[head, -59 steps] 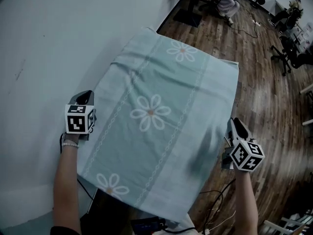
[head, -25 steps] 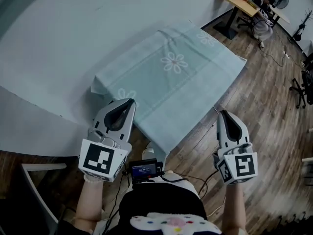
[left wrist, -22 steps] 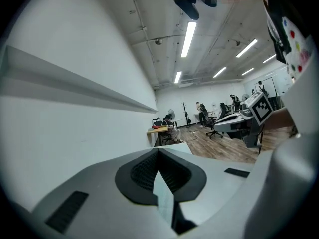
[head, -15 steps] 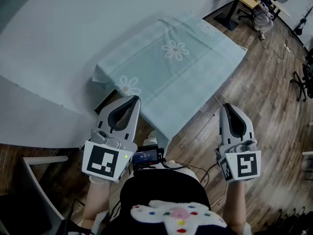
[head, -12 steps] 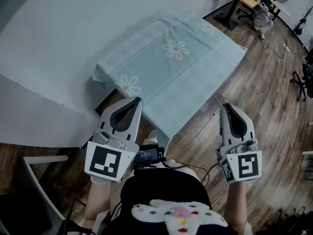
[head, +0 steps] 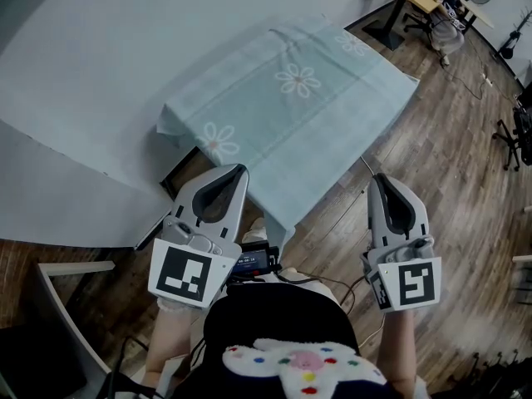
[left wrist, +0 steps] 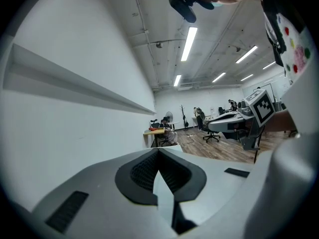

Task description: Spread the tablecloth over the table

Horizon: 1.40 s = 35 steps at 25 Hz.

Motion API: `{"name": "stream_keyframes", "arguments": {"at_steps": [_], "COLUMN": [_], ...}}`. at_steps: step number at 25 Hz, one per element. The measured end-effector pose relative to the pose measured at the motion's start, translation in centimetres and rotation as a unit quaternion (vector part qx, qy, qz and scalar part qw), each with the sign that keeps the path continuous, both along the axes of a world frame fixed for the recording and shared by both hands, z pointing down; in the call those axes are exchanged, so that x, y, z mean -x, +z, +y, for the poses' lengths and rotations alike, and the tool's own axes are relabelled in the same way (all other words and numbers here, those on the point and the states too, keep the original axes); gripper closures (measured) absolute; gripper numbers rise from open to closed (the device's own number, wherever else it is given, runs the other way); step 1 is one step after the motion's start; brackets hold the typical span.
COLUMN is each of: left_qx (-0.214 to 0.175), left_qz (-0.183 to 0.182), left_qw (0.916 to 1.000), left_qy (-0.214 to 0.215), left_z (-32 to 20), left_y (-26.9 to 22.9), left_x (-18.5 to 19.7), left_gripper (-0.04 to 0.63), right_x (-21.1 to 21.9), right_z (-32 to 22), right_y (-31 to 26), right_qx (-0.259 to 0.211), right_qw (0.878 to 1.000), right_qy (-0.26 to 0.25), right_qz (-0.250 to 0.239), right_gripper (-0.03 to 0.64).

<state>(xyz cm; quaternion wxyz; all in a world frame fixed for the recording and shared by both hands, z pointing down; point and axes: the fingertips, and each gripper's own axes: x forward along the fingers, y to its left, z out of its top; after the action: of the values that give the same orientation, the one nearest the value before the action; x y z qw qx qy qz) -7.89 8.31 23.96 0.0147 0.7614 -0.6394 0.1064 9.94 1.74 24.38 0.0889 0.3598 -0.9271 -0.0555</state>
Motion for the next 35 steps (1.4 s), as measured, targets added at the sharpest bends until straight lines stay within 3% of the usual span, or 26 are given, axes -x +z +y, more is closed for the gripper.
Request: {"name": "stream_keyframes", "arguments": {"at_steps": [30, 35], "left_qx": [-0.008, -0.005], "left_qz": [0.003, 0.001], "left_qw": [0.9999, 1.0000], "left_qy": [0.006, 0.007], "left_z": [-0.5, -0.7], "left_y": [-0.2, -0.1], "left_x": [-1.4, -1.3], "left_gripper": [0.583, 0.583], "right_x": [-0.5, 0.4], "right_z": [0.3, 0.1], "right_y": [0.7, -0.3], "right_qx": [0.003, 0.005], "right_qw": [1.000, 1.000], "right_qy": [-0.005, 0.003], "right_qz": [0.007, -0.020], "right_gripper": [0.572, 0.572]}}
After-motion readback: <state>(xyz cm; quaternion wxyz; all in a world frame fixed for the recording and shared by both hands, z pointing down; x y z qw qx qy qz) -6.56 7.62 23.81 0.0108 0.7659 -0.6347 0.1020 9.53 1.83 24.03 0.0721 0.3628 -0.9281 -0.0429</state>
